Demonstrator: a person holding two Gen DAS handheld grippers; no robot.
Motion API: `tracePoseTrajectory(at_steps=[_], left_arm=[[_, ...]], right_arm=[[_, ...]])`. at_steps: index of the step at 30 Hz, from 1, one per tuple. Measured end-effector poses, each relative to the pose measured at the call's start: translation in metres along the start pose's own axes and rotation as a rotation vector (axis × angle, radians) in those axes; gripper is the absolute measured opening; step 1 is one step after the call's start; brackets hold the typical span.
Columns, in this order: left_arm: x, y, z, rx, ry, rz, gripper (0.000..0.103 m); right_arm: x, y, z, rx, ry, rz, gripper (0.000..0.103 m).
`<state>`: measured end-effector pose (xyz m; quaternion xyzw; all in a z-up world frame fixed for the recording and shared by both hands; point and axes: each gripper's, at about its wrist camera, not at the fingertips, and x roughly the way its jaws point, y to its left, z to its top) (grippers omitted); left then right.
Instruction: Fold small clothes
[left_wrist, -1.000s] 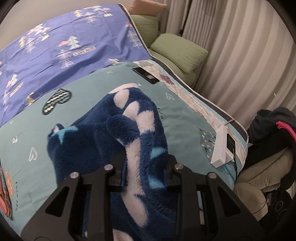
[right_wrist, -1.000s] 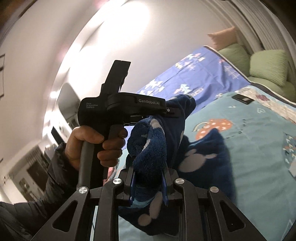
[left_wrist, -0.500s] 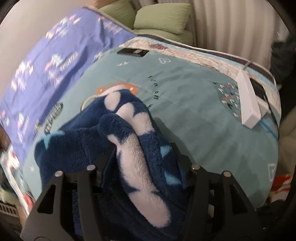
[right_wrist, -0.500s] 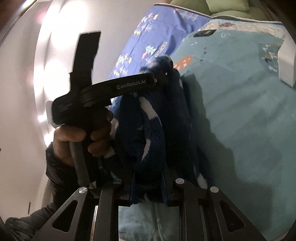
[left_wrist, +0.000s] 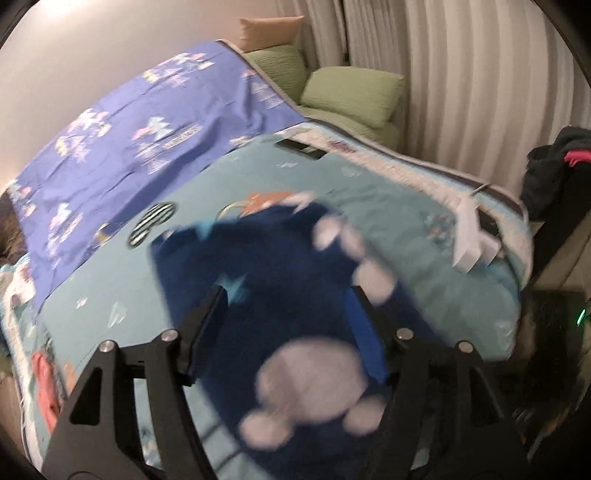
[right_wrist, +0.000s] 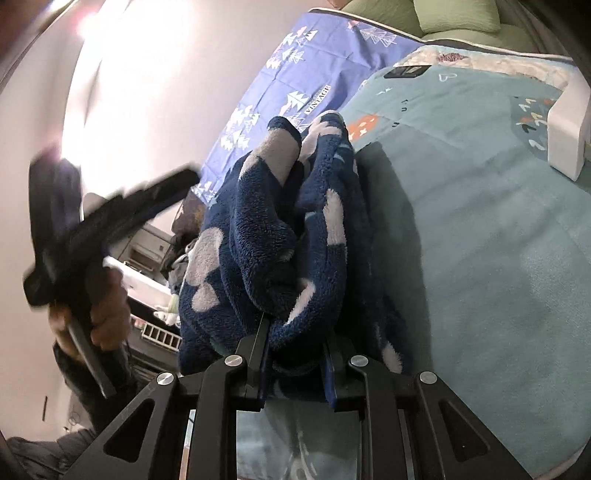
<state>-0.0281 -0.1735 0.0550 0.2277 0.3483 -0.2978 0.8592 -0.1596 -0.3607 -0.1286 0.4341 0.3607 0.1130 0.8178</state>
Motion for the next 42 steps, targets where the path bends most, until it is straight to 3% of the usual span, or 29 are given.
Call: tracePoseTrajectory(at_steps=[3,6,11,17,21,25,27,31,33,37,42], left_arm=[[0.019,0.003,-0.033,0.023,0.075,0.049,0.068],[0.026,0.004,-0.062,0.002,0.022,0.054,0.068],[0.016,-0.009,-0.07,0.028,-0.029,0.061,0.068],[-0.013,-0.018,-0.075,0.077,-0.115,0.07,0.067],[-0.036,-0.015,-0.079,0.046,-0.21,0.043,0.067],[-0.022,-0.013,-0.081,0.028,-0.162,-0.001,0.067],[-0.004,-0.014,-0.086,0.013,-0.096,-0.019,0.067],[0.002,-0.01,-0.099,-0.002,-0.108,-0.041,0.068],[0.003,-0.013,-0.103,0.015,-0.107,-0.049,0.068],[0.001,-0.026,-0.111,0.065,-0.105,-0.047,0.068],[0.001,-0.025,-0.107,0.057,-0.101,-0.031,0.068]], right_arm=[[-0.006,-0.001,-0.001,0.017,-0.007,0.026,0.021],[-0.001,-0.01,-0.003,0.039,0.032,0.003,0.021],[0.0,-0.023,-0.015,0.066,0.05,-0.053,0.024],[-0.036,0.016,-0.006,-0.121,-0.032,-0.202,0.033],[-0.05,0.05,0.008,-0.253,-0.116,-0.192,0.033],[-0.036,0.077,0.018,-0.354,-0.132,-0.166,0.033],[-0.017,0.079,0.023,-0.391,-0.111,-0.231,0.033],[0.014,0.048,0.024,-0.285,0.004,-0.247,0.038],[0.026,0.032,0.02,-0.225,0.054,-0.251,0.019],[0.024,-0.012,0.017,0.042,0.114,-0.174,0.012],[0.027,0.001,0.019,-0.038,0.11,-0.232,0.013]])
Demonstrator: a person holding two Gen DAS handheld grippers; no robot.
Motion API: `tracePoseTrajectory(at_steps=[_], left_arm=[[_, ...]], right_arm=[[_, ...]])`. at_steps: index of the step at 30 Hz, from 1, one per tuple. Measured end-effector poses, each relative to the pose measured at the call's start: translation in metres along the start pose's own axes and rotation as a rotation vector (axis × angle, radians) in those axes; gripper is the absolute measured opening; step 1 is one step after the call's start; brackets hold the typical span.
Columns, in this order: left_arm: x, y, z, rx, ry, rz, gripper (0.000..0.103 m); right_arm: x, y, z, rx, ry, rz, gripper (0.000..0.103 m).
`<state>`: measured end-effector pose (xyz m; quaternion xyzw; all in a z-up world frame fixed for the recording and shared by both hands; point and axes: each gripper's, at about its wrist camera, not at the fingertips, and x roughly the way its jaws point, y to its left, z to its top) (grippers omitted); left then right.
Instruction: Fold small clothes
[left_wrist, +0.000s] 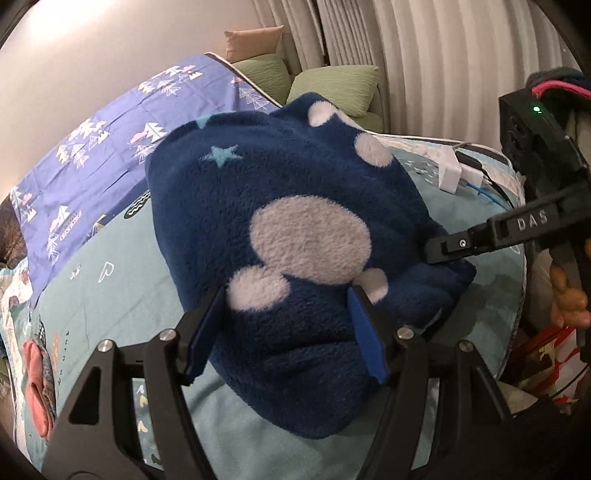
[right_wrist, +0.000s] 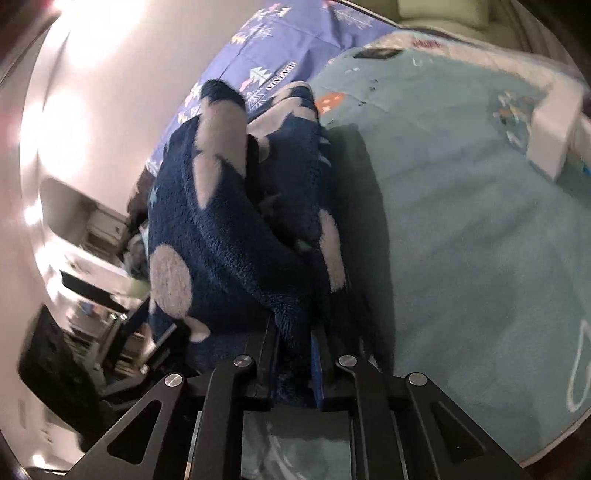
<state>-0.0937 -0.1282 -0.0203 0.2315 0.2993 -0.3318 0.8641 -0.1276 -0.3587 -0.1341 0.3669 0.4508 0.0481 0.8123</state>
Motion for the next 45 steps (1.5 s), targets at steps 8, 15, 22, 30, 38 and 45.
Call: tracePoseTrajectory(at_steps=[8,15,22,30,38,45], left_arm=[[-0.013,0.008,0.013,-0.016,-0.016,-0.004,0.068],[-0.032,0.026,0.045,-0.024,-0.119,0.011,0.068],[0.024,0.066,0.062,-0.19,-0.061,-0.057,0.068],[0.074,0.073,0.038,-0.257,0.023,-0.137,0.071],[0.042,0.101,0.074,-0.258,-0.073,-0.158,0.07],[0.108,0.123,0.101,-0.277,0.042,-0.109,0.067]], right_arm=[[-0.042,0.027,0.02,-0.108,-0.082,-0.06,0.023],[-0.066,0.064,0.043,-0.243,-0.206,-0.044,0.023],[-0.01,0.077,0.061,-0.325,-0.124,-0.072,0.013],[0.026,0.039,0.065,-0.203,-0.031,-0.085,0.003],[0.0,0.085,0.11,-0.34,-0.084,-0.081,0.013],[0.057,0.098,0.159,-0.397,-0.018,-0.116,0.016]])
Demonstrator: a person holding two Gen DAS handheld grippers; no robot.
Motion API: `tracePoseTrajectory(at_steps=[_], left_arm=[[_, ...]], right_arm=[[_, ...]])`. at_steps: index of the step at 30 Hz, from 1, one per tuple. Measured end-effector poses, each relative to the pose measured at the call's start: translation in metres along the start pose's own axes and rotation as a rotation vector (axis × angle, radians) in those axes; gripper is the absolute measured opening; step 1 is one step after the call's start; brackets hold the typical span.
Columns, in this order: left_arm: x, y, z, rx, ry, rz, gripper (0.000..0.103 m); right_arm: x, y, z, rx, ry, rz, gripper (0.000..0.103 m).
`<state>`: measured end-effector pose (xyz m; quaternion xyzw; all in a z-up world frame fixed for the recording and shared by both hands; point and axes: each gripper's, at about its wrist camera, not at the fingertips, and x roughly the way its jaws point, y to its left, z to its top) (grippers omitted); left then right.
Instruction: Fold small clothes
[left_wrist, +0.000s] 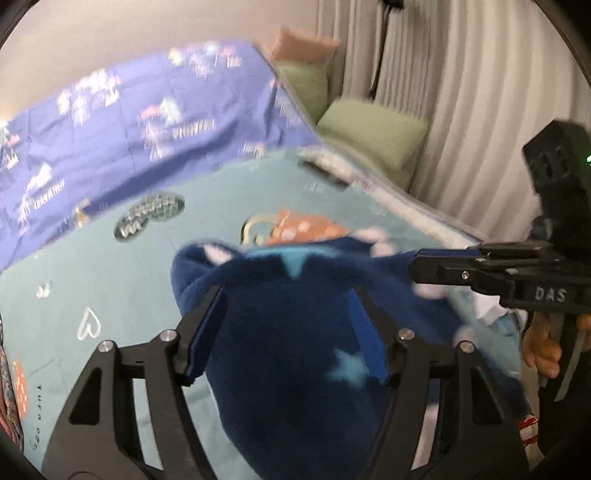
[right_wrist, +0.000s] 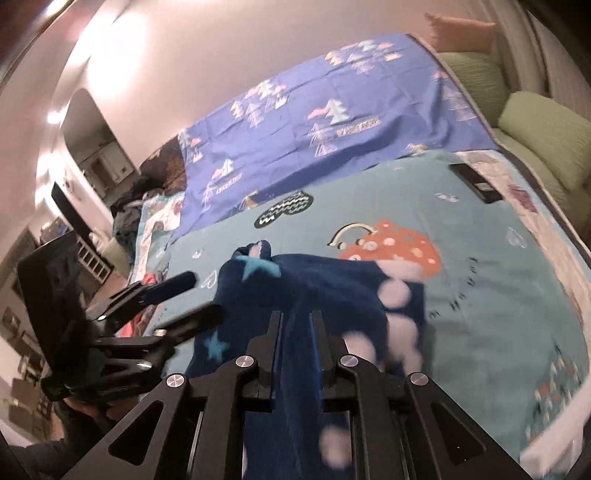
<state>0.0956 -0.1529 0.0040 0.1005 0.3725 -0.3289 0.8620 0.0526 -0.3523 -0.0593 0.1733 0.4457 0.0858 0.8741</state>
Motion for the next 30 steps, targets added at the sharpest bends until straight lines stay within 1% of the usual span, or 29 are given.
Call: tracePoseTrajectory(at_steps=[1,2,3,4,6,7,10,12,14,15,16,17,19,21,23,24,25,26,27,28,29,30], left_arm=[[0.017,0.004,-0.003,-0.015,0.059,0.01,0.067],[0.039,0.012,-0.009,-0.045,0.125,-0.008,0.067],[0.053,0.019,-0.016,-0.069,0.144,-0.027,0.068],[0.061,0.024,-0.021,-0.09,0.139,-0.05,0.068],[0.06,0.029,-0.025,-0.105,0.119,-0.077,0.068],[0.057,0.028,-0.027,-0.103,0.11,-0.074,0.068],[0.056,0.025,-0.03,-0.089,0.098,-0.066,0.068],[0.053,0.025,-0.029,-0.087,0.091,-0.071,0.068],[0.045,0.024,-0.026,-0.085,0.072,-0.068,0.068],[0.038,0.022,-0.024,-0.089,0.061,-0.065,0.068],[0.024,0.02,-0.022,-0.096,0.041,-0.062,0.068],[0.012,0.02,-0.021,-0.099,0.022,-0.062,0.068],[-0.015,0.015,-0.024,-0.092,-0.022,-0.07,0.068],[-0.046,0.006,-0.037,-0.062,-0.056,-0.091,0.068],[-0.065,-0.004,-0.053,-0.035,-0.066,-0.099,0.068],[-0.071,-0.008,-0.062,-0.024,-0.064,-0.106,0.068],[-0.072,-0.011,-0.071,-0.015,-0.054,-0.108,0.068],[-0.065,-0.017,-0.083,0.003,-0.019,-0.092,0.069],[-0.055,-0.02,-0.092,0.013,0.002,-0.071,0.074],[-0.045,-0.022,-0.1,0.017,0.006,-0.043,0.081],[-0.036,-0.021,-0.106,0.008,-0.009,-0.031,0.082],[-0.034,-0.018,-0.106,-0.018,-0.009,-0.045,0.082]], right_arm=[[0.019,-0.006,0.001,0.01,0.051,-0.041,0.018],[0.049,-0.017,-0.004,0.034,0.145,-0.068,0.018],[0.066,-0.024,-0.009,0.046,0.191,-0.054,0.018],[0.08,-0.031,-0.014,0.053,0.191,-0.036,0.015],[0.082,-0.041,-0.016,0.097,0.171,0.006,0.015],[0.079,-0.04,-0.015,0.104,0.167,0.006,0.015],[0.081,-0.031,-0.017,0.052,0.151,-0.042,0.015],[0.081,-0.032,-0.016,0.055,0.157,-0.037,0.015],[0.076,-0.033,-0.015,0.052,0.147,-0.017,0.015],[0.067,-0.033,-0.013,0.054,0.136,-0.014,0.015],[0.055,-0.03,-0.013,0.057,0.123,-0.02,0.015],[0.035,-0.025,-0.013,0.064,0.093,-0.033,0.018],[0.004,-0.016,-0.019,0.069,0.046,-0.044,0.021],[-0.029,-0.003,-0.033,0.052,0.014,-0.006,0.022],[-0.049,0.01,-0.054,0.024,0.026,0.052,0.022],[-0.052,0.015,-0.064,0.016,0.035,0.069,0.022],[-0.051,0.018,-0.076,0.014,0.057,0.077,0.025],[-0.045,0.019,-0.089,0.02,0.088,0.072,0.027],[-0.035,0.016,-0.102,0.039,0.103,0.064,0.027],[-0.025,0.009,-0.114,0.074,0.094,0.073,0.027],[-0.02,0.001,-0.121,0.116,0.065,0.088,0.025],[-0.02,-0.002,-0.122,0.138,0.051,0.1,0.025]])
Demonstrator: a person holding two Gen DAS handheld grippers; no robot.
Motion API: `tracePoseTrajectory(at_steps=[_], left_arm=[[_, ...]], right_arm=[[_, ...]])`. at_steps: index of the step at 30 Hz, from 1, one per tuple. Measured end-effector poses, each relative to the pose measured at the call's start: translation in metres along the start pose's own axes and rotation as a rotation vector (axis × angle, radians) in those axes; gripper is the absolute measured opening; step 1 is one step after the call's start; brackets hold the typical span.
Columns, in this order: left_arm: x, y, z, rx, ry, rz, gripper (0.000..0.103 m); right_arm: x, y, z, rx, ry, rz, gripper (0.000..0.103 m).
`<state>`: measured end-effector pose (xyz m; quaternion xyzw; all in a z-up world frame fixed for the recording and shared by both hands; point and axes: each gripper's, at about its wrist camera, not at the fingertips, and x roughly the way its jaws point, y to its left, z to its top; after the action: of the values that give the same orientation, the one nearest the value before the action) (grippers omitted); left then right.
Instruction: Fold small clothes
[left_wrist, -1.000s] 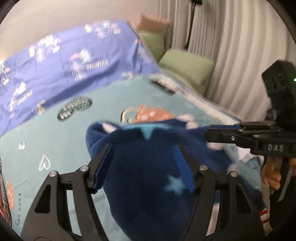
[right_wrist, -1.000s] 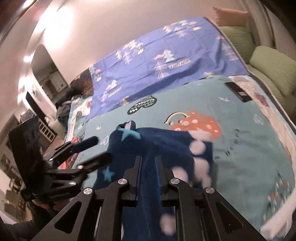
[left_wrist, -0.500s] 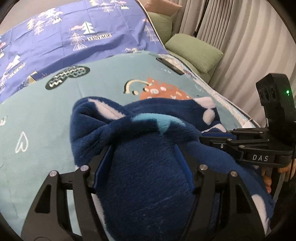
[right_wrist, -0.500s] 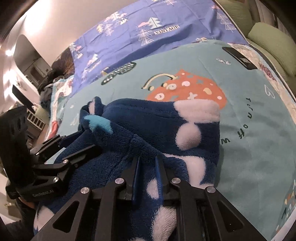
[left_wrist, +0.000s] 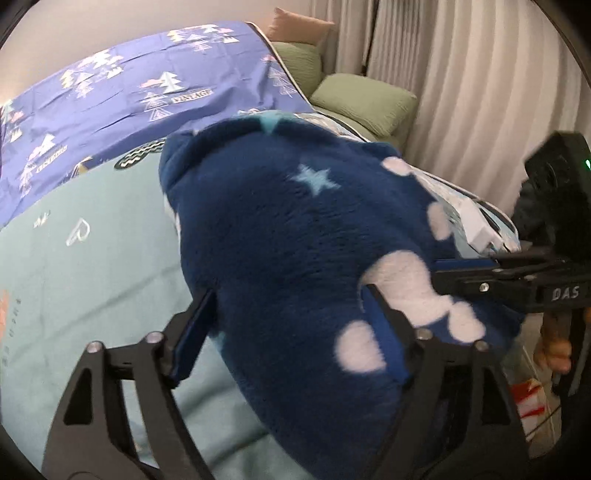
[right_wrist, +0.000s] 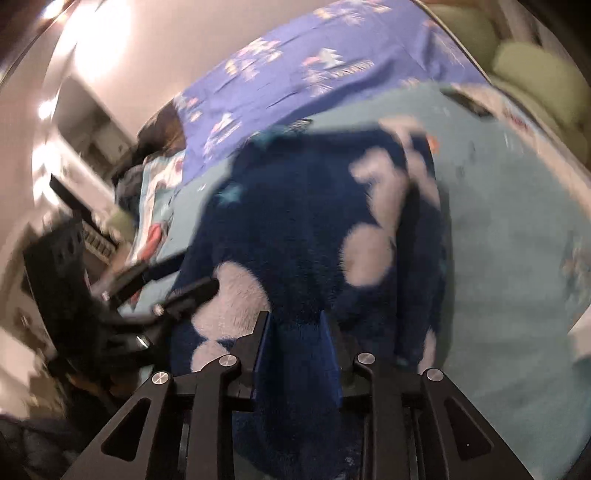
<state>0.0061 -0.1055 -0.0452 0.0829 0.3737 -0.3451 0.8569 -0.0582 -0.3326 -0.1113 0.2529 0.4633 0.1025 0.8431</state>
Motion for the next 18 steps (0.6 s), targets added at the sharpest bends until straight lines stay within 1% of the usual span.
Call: tracePoseTrajectory(at_steps=[1,3,5,7,8,10,11,12,13,14,15,17,18], left_arm=[[-0.001,0.006,0.004,-0.045,0.02,-0.026,0.082],[-0.006,0.007,0.01,-0.061,0.031,-0.028,0.081],[-0.021,0.001,0.01,-0.043,0.006,0.005,0.079],[-0.04,-0.007,0.008,-0.028,-0.019,0.009,0.077],[-0.054,-0.012,0.003,-0.018,-0.043,-0.01,0.077],[-0.073,-0.023,-0.009,0.026,-0.069,-0.053,0.077],[-0.075,-0.028,-0.016,0.051,-0.064,-0.046,0.078],[-0.07,-0.034,-0.021,0.08,-0.043,-0.022,0.078],[-0.058,-0.039,-0.029,0.118,0.005,0.023,0.079],[-0.048,-0.04,-0.034,0.123,0.025,0.038,0.079],[-0.039,-0.037,-0.039,0.104,0.04,0.026,0.081],[-0.034,-0.025,-0.043,0.008,0.057,-0.041,0.081],[-0.038,-0.02,-0.041,-0.021,0.06,-0.06,0.08]], right_arm=[[-0.003,0.0,0.001,0.016,-0.002,0.008,0.025],[-0.01,0.004,0.005,0.037,0.005,-0.002,0.025],[-0.022,0.011,0.006,0.033,0.008,-0.025,0.027],[-0.041,0.022,-0.001,0.014,-0.029,-0.034,0.028],[-0.049,0.028,-0.006,0.0,-0.042,-0.02,0.029],[-0.057,0.032,-0.016,-0.02,-0.036,0.002,0.03],[-0.055,0.034,-0.024,-0.036,-0.01,-0.017,0.03],[-0.051,0.033,-0.029,-0.038,0.008,-0.043,0.031],[-0.042,0.027,-0.035,-0.02,0.035,-0.071,0.03],[-0.034,0.018,-0.04,0.006,0.056,-0.072,0.03],[-0.024,0.007,-0.045,0.056,0.079,-0.056,0.03],[-0.02,-0.004,-0.049,0.113,0.068,-0.014,0.03],[-0.025,-0.004,-0.048,0.122,0.059,0.003,0.03]])
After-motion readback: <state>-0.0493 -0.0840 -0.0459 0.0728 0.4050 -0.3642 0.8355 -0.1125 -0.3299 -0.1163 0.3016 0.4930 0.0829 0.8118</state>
